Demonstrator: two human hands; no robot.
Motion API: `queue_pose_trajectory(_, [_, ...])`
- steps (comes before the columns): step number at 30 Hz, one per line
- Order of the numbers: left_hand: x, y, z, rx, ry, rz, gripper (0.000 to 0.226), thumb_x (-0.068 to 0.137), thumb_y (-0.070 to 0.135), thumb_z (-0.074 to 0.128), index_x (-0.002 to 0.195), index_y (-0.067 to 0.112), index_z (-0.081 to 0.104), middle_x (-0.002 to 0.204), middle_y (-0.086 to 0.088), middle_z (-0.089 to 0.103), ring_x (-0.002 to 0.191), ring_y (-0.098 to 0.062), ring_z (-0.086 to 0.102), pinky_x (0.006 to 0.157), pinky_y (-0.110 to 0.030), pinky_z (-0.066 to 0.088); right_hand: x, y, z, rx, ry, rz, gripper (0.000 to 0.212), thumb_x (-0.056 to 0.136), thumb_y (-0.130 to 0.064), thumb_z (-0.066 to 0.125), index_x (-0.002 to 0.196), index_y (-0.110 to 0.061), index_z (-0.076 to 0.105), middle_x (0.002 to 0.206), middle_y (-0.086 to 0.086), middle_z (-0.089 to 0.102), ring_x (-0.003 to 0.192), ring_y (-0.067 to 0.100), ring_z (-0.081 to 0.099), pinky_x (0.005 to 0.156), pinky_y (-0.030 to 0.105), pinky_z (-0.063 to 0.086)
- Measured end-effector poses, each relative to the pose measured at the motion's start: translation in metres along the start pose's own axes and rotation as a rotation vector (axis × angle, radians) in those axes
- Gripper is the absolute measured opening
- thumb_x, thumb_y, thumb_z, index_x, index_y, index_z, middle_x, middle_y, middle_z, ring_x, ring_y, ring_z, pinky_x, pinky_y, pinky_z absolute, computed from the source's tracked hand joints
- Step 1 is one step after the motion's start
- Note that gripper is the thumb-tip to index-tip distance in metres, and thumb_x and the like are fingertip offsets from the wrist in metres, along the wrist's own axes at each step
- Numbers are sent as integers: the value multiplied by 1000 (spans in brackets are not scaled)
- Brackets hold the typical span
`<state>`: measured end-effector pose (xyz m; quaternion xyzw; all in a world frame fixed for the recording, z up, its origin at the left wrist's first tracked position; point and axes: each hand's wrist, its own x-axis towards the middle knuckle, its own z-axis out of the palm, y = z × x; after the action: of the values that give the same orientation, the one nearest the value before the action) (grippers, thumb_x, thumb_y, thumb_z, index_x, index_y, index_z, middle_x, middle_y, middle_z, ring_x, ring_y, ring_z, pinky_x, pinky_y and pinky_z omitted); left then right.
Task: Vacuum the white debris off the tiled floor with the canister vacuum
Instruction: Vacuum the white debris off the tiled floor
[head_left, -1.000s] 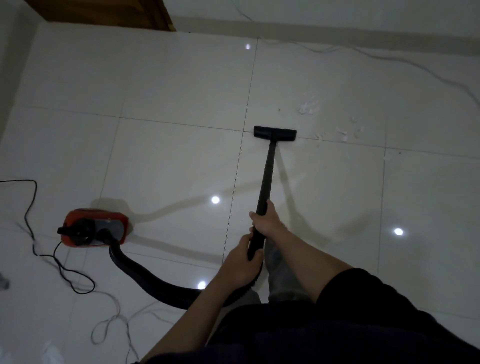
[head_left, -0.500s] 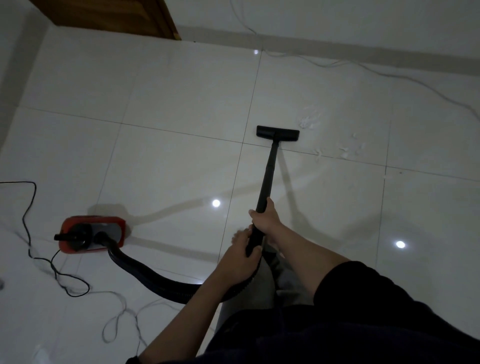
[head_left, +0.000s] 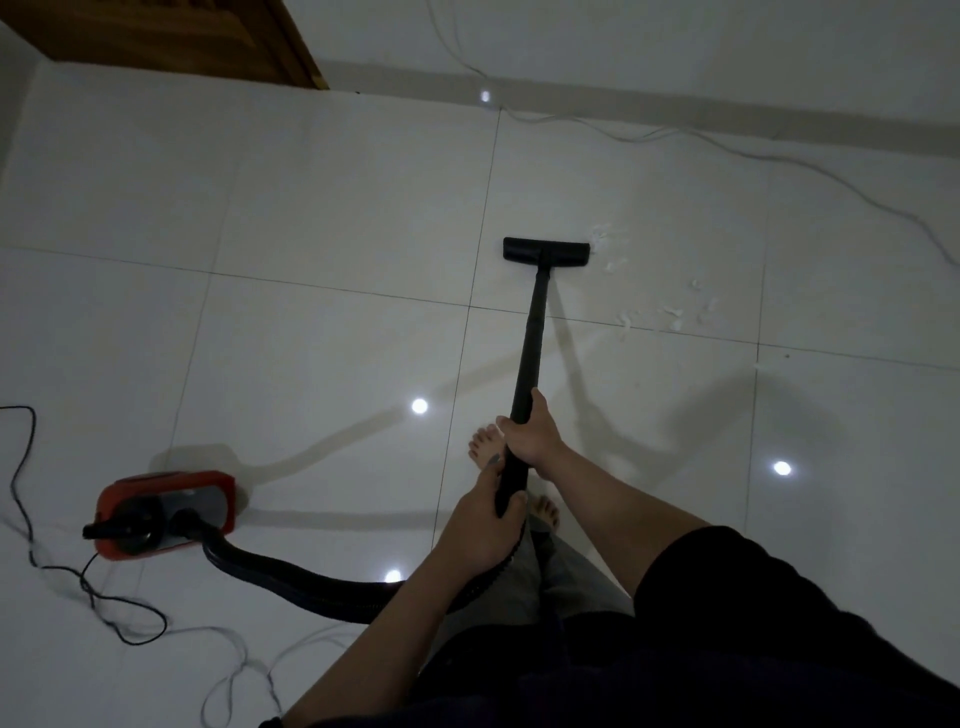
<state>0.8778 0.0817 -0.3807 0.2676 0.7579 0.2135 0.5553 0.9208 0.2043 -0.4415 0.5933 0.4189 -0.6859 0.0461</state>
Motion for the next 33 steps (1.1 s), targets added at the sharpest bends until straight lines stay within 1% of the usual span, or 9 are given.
queue_pose_trajectory(2, [11,8,-7,-19,-9,14,48,98,28,43,142,18,29,92,-6,66,64,-6,56,58,-18,44,9,-12,-1,-20,13,-1,79,99,-6,53,159,-16,2,123,26,60,59,11,51,37,8,39])
queue_pose_trajectory(5, [27,20,-19,-44,-7,23,44,97,26,43,139,22,31,91,-3,67,70,-13,64,69,-29,52,26,-30,-2,-32,34,9,77,99,-11,54,158,-20,5,93,3,59,60,11,54,44,12,45])
queue_pose_trajectory(7, [38,27,-27,-47,-5,21,49,96,28,44,142,24,27,101,-8,68,82,-22,67,75,-32,52,37,-40,-1,-40,51,7,77,98,-15,56,158,-22,8,93,-3,55,63,11,57,53,18,50])
queue_pose_trajectory(10, [53,35,-36,-29,-8,20,51,96,28,43,144,23,26,107,-10,67,86,-23,66,74,-29,50,51,-53,-1,-22,69,11,76,99,-14,56,157,-23,9,90,-7,51,63,12,58,49,16,47])
queue_pose_trajectory(14, [69,45,-46,7,-16,16,53,95,34,42,144,22,26,125,-16,60,110,-34,60,93,-43,50,66,-69,-1,-3,82,34,78,98,-15,57,158,-26,9,107,7,60,60,15,59,50,21,49])
queue_pose_trajectory(17, [84,58,-53,10,-7,30,44,97,30,43,139,20,33,106,-6,63,95,-25,62,84,-36,49,78,-84,-7,-5,107,35,77,98,-14,57,158,-24,9,115,11,56,62,14,59,45,17,48])
queue_pose_trajectory(21, [109,74,-61,15,1,55,41,97,29,44,137,20,34,92,1,63,77,-17,63,75,-35,53,102,-103,-15,12,108,40,81,97,-15,59,158,-27,7,121,17,59,64,18,61,54,27,53])
queue_pose_trajectory(27, [144,97,-71,-34,-16,49,43,98,28,43,139,20,31,81,8,60,64,-6,59,61,-22,49,136,-131,-30,9,82,36,81,96,-17,59,157,-31,7,103,12,61,64,20,63,74,43,61])
queue_pose_trajectory(33, [174,120,-78,-31,6,37,46,98,29,43,140,19,29,86,5,61,66,-5,59,61,-17,45,160,-162,-45,22,59,31,82,97,-14,59,158,-29,6,93,8,59,61,18,61,60,31,55])
